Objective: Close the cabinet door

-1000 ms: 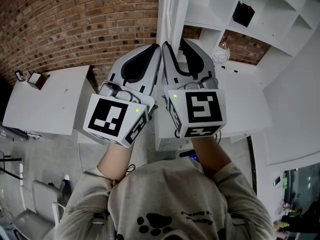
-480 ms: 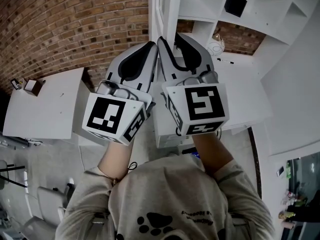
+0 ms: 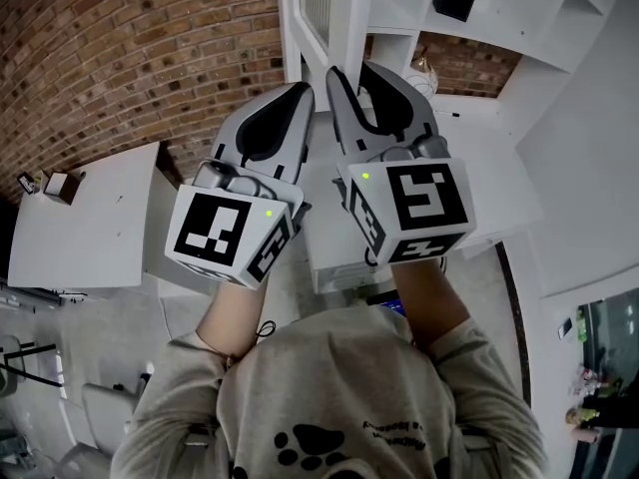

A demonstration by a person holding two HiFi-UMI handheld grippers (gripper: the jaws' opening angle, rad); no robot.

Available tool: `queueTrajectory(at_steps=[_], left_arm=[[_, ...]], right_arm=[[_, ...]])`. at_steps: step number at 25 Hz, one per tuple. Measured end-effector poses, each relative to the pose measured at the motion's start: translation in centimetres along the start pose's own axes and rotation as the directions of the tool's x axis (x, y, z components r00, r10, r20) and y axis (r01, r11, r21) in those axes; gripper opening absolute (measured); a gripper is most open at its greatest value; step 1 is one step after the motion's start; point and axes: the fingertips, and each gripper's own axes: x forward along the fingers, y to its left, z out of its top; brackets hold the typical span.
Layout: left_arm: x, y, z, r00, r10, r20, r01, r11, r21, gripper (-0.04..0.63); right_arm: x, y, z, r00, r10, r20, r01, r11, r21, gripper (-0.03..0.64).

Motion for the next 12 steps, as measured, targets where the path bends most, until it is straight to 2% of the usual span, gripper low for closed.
queueTrajectory(at_steps=[12], left_arm=[[3.3,-2.2,-1.1,1.0,-0.014,0.011,0.014,1.0,-0.001,0.008]], right_arm=[[-0.9,-4.6,-0.8,1.0,0.027,0.011,-0.027,0.997,0.075,0.091]])
